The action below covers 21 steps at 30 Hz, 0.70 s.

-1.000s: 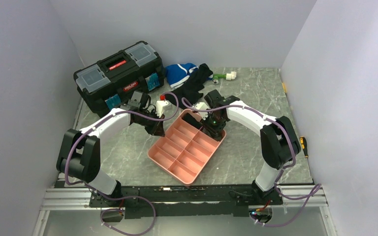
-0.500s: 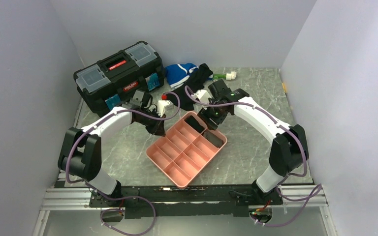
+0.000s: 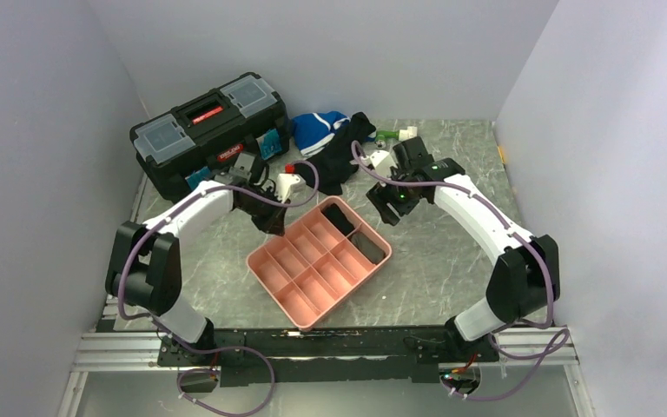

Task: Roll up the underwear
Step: Move the storage box to the center of the board.

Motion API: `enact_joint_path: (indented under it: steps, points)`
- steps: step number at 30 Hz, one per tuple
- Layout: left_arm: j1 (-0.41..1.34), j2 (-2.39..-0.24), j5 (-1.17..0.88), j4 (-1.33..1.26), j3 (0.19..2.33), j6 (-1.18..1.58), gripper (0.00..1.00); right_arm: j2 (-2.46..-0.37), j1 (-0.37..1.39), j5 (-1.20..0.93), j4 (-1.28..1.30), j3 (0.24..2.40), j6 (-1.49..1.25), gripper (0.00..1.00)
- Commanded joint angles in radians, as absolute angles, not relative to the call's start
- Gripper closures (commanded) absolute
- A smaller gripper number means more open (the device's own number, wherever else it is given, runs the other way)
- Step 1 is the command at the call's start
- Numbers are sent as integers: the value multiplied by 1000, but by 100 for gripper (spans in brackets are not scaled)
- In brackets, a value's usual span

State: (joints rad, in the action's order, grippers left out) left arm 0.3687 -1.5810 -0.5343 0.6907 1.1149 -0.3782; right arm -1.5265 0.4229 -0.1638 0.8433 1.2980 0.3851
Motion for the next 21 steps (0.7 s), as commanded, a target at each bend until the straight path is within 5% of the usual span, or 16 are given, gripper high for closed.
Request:
enact_joint_path:
  steps: [1, 4, 10, 14, 21]
  points:
    - [278, -1632, -324, 802, 1191, -541, 100, -1458, 372, -201, 779, 1247, 373, 23]
    - [243, -1651, -288, 861, 1257, -641, 100, -1413, 342, -210, 739, 1194, 366, 2]
    - [233, -1724, -182, 887, 1342, -759, 99, -1333, 295, -223, 691, 1132, 359, 0]
    - [232, -1755, -109, 829, 1393, -742, 67, -1277, 262, -228, 655, 1086, 350, 0]
    - [227, -1619, -31, 643, 1362, -601, 34, -1147, 217, -148, 521, 956, 287, 0]
